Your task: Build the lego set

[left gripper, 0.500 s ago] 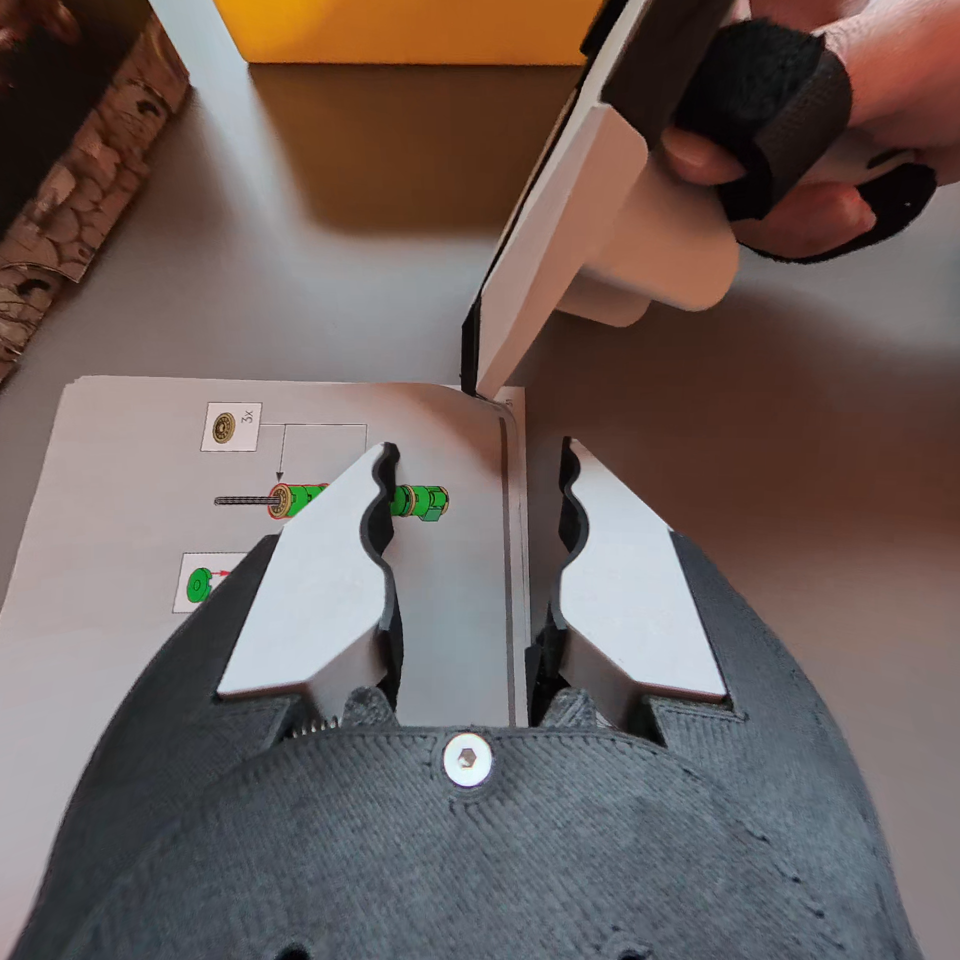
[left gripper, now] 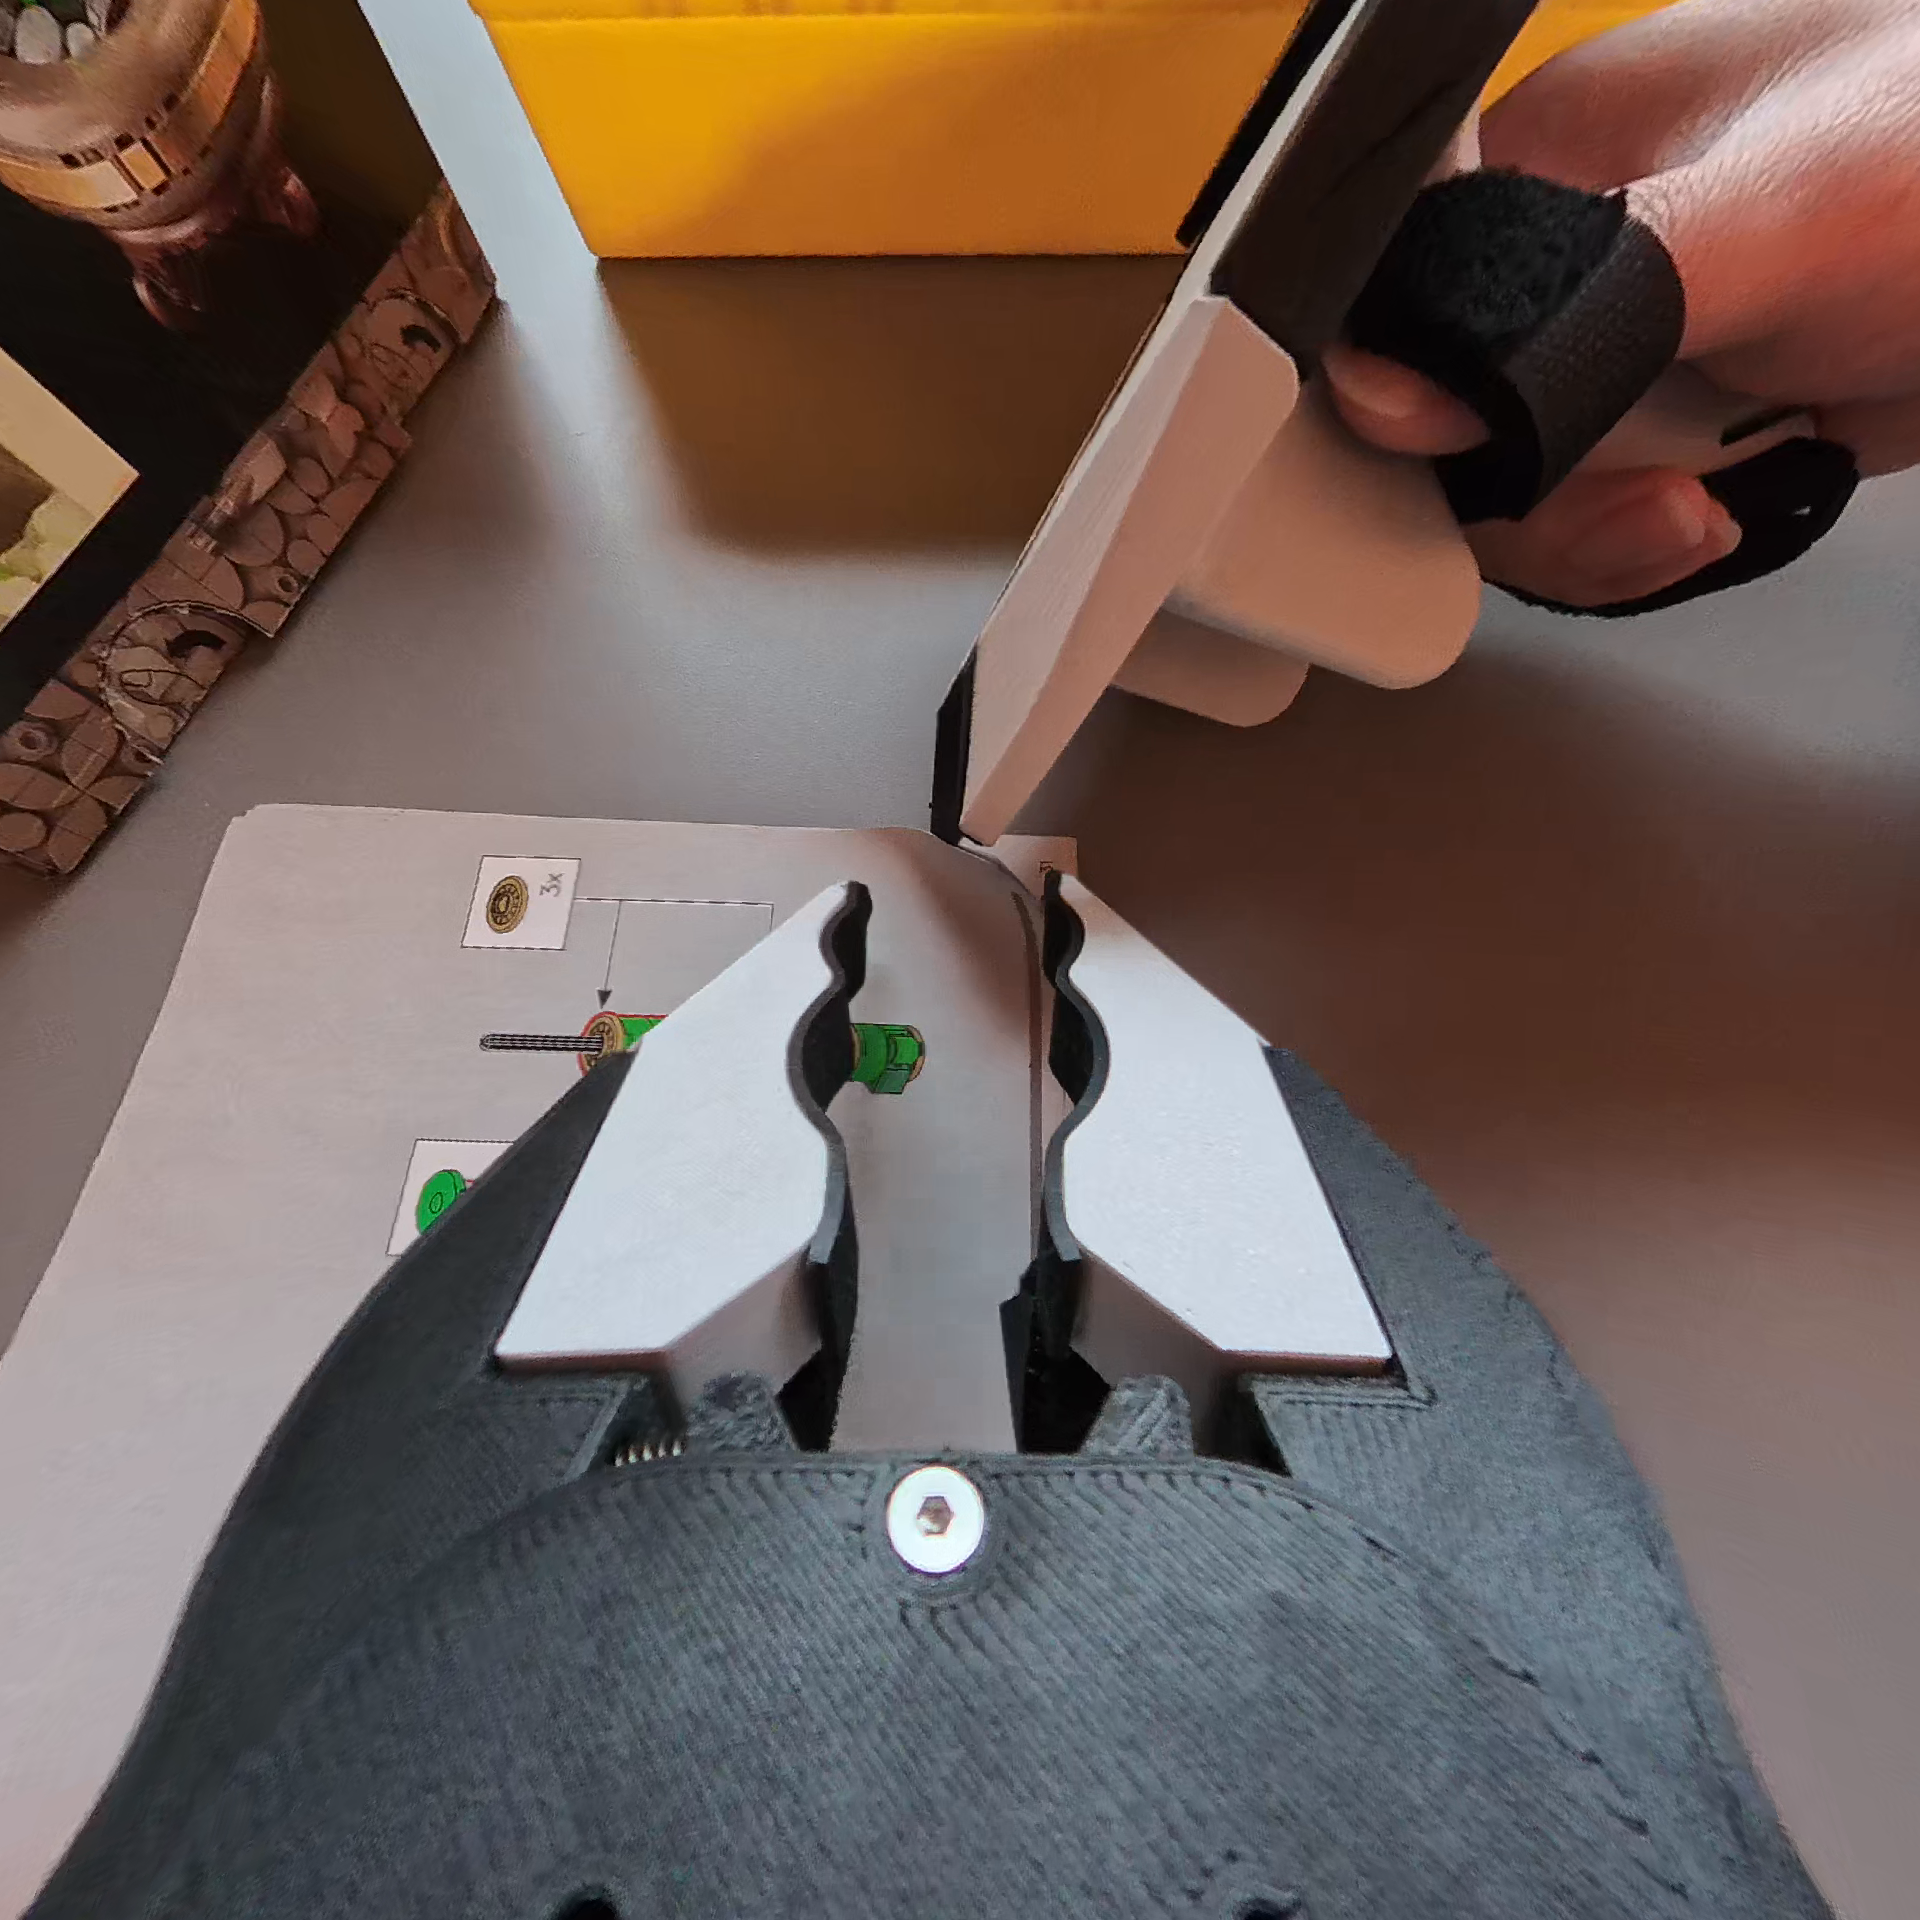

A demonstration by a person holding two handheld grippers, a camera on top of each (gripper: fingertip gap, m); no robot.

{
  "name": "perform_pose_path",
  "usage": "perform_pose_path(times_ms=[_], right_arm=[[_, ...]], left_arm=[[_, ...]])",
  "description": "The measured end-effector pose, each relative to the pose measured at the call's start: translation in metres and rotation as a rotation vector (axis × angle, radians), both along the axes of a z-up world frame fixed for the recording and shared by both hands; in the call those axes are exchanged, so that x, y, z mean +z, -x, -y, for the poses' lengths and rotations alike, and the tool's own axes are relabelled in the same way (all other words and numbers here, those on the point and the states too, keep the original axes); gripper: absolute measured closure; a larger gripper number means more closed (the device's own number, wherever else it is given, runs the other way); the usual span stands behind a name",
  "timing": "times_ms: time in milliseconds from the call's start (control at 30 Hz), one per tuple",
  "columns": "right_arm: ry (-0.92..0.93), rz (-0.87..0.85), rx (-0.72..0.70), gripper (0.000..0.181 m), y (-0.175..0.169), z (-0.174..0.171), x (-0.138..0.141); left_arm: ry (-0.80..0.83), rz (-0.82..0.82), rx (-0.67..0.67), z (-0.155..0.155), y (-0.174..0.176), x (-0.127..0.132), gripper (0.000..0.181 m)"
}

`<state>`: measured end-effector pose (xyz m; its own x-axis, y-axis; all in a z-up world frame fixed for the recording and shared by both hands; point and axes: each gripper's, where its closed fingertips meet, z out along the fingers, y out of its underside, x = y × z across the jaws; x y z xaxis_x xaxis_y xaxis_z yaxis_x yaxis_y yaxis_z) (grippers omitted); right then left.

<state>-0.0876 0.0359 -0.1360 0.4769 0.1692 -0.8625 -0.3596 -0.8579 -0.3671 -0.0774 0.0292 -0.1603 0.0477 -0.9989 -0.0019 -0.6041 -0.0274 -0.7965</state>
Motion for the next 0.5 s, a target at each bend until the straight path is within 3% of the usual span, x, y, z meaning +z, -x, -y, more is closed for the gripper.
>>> perform_pose_path(times_ms=[200,500], right_arm=[[-0.018,0.036,-0.012,0.149,-0.013,0.005,0.007],[0.113,0.017,0.015,0.157,-0.007,0.011,-0.015]], left_arm=[[-0.022,-0.001,0.012,-0.003,0.000,0.000,0.149],[-0.011,0.018,0.023,-0.007,0.002,0.003,0.149]])
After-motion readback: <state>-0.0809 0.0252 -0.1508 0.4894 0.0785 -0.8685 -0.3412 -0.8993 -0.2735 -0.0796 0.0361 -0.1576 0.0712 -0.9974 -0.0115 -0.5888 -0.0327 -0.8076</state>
